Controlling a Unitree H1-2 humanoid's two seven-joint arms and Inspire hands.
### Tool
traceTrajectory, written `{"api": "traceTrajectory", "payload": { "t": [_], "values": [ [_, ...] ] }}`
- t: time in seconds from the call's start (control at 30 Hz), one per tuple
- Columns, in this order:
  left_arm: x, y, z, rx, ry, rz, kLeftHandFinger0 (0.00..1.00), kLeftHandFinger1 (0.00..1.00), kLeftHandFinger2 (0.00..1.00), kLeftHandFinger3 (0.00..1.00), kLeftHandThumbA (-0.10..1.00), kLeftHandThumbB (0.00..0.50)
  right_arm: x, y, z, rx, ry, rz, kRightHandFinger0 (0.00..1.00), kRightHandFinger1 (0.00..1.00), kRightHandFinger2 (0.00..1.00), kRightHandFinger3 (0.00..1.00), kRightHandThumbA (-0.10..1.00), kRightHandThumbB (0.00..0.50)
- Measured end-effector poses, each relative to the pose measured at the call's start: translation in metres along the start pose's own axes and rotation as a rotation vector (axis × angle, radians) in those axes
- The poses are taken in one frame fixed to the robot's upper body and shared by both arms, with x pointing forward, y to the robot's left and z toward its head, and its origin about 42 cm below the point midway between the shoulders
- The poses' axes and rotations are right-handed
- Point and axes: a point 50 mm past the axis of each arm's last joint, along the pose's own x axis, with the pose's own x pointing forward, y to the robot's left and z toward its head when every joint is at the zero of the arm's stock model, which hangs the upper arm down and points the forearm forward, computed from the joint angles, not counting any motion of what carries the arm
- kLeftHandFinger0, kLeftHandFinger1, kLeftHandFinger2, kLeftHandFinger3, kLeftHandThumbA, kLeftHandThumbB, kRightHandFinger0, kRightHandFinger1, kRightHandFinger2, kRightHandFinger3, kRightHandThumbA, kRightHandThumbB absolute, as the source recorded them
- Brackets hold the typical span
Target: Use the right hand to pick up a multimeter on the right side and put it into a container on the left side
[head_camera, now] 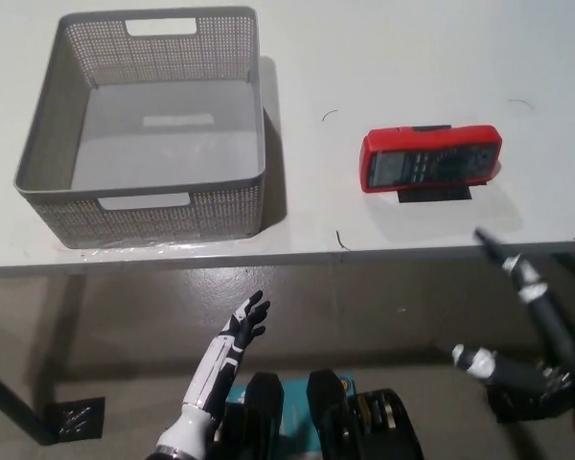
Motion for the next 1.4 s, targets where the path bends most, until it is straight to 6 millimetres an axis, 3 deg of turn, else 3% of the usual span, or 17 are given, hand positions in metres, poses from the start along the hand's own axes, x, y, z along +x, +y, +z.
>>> {"api": "traceTrajectory", "payload": {
  "t": [0.17,0.23,0.27,0.37,0.43,0.57,0.8,0.93,1.0,1.17,1.4],
  "values": [
    [-0.002,0.000,-0.002,-0.001,0.006,0.001,1.00,1.00,1.00,1.00,1.00,0.441,0.046,-0.047,0.031,-0.211,-0.090,0.043,1.00,1.00,1.00,1.00,1.00,0.461],
    [-0.003,0.000,-0.002,-0.002,0.008,0.001,1.00,1.00,1.00,1.00,1.00,0.434,0.063,-0.058,0.039,-0.263,-0.102,0.053,1.00,1.00,1.00,1.00,1.00,0.457],
    [-0.004,-0.001,-0.002,-0.002,0.010,0.001,1.00,1.00,1.00,1.00,1.00,0.431,0.081,-0.068,0.048,-0.310,-0.115,0.063,1.00,1.00,1.00,1.00,1.00,0.454],
    [-0.006,-0.001,-0.004,-0.002,0.015,0.002,1.00,1.00,1.00,1.00,1.00,0.443,0.116,-0.084,0.064,-0.383,-0.127,0.088,1.00,1.00,1.00,1.00,1.00,0.458],
    [-0.008,-0.001,-0.005,-0.004,0.019,0.003,1.00,1.00,1.00,1.00,1.00,0.434,0.136,-0.088,0.068,-0.416,-0.115,0.114,1.00,1.00,1.00,1.00,1.00,0.496],
    [-0.010,-0.002,-0.007,-0.006,0.027,0.004,1.00,1.00,1.00,1.00,1.00,0.433,0.186,-0.092,0.070,-0.476,-0.049,0.180,1.00,1.00,1.00,1.00,0.99,0.487],
    [-0.011,-0.002,-0.007,-0.006,0.029,0.004,1.00,1.00,1.00,1.00,1.00,0.436,0.267,-0.086,0.050,-0.544,0.179,0.311,1.00,1.00,1.00,1.00,0.87,0.500],
    [-0.012,-0.002,-0.008,-0.007,0.031,0.005,1.00,1.00,1.00,1.00,1.00,0.442,0.295,-0.077,0.029,-0.557,0.319,0.382,1.00,1.00,1.00,1.00,0.80,0.500],
    [-0.013,-0.002,-0.008,-0.007,0.032,0.005,1.00,1.00,1.00,1.00,1.00,0.441,0.304,-0.072,0.018,-0.561,0.384,0.412,1.00,1.00,1.00,1.00,0.77,0.493],
    [-0.013,-0.002,-0.008,-0.008,0.032,0.005,1.00,1.00,1.00,1.00,1.00,0.446,0.318,-0.057,-0.015,-0.575,0.574,0.504,1.00,1.00,1.00,1.00,0.84,0.500],
    [-0.012,-0.003,-0.007,-0.009,0.027,0.004,1.00,1.00,1.00,1.00,1.00,0.444,0.327,-0.053,-0.038,-0.615,0.803,0.599,1.00,1.00,1.00,1.00,0.73,0.500]
  ]
}}
